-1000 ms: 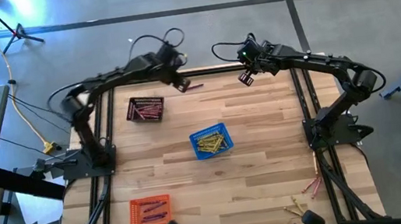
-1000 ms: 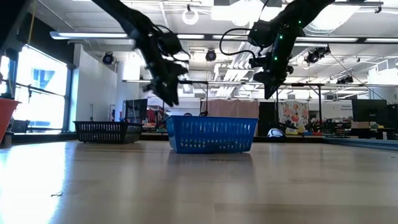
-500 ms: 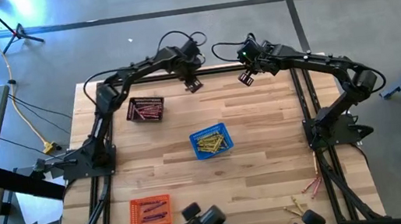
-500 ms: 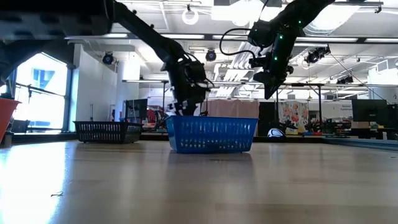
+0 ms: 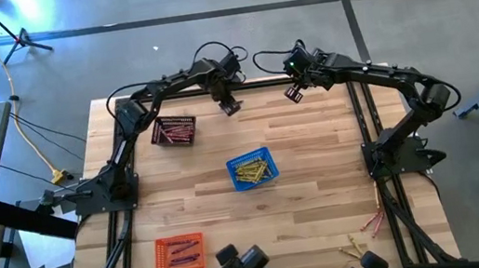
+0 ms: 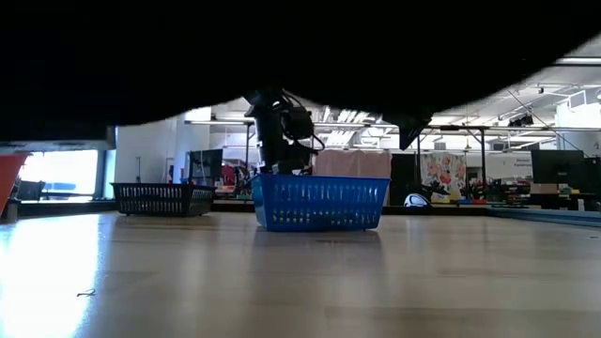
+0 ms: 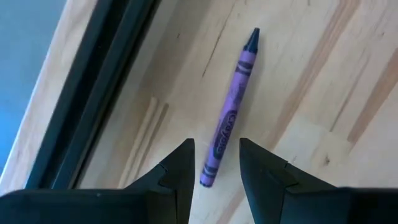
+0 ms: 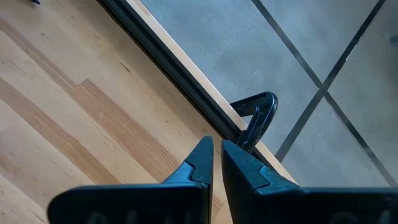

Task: Sort crayons
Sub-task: Put the violet crayon into the orange basket

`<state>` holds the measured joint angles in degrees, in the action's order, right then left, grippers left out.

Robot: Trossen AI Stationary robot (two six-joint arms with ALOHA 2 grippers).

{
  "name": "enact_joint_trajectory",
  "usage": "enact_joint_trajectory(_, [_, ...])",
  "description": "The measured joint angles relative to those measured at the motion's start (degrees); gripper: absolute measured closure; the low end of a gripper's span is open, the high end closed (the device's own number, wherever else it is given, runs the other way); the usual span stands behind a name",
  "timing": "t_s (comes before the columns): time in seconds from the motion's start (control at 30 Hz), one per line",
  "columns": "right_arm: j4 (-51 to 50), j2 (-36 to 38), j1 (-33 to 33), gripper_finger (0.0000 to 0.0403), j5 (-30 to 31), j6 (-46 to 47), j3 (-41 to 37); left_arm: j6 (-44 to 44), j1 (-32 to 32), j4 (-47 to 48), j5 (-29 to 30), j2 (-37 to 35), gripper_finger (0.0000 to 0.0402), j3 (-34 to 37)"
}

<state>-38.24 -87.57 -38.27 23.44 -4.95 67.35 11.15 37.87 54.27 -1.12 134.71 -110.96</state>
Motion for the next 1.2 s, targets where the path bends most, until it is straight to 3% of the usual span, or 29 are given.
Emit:
enact_joint_trajectory(0.5, [0.02,0.0,0.01,0.0387,0.0,0.0,0.0,0.46,1.16,0.17,-2.85,1.4,0.0291,-0.09])
enact_joint_trajectory(0.63, [0.0,0.0,-0.01,0.0387,0.0,0.0,0.0,0.53,1.18,0.19,-3.08,1.4,0.0315,-0.09])
enact_joint_trajectory(0.87, [0.0,0.0,0.01,0.0387,0.0,0.0,0.0,2.21,1.21,1.99,-3.28,1.4,0.0394,-0.07])
enact_joint_trajectory(1.2, [0.01,0.0,0.01,0.0387,0.0,0.0,0.0,-3.42,0.33,5.62,-4.04,-0.64,0.04,0.24])
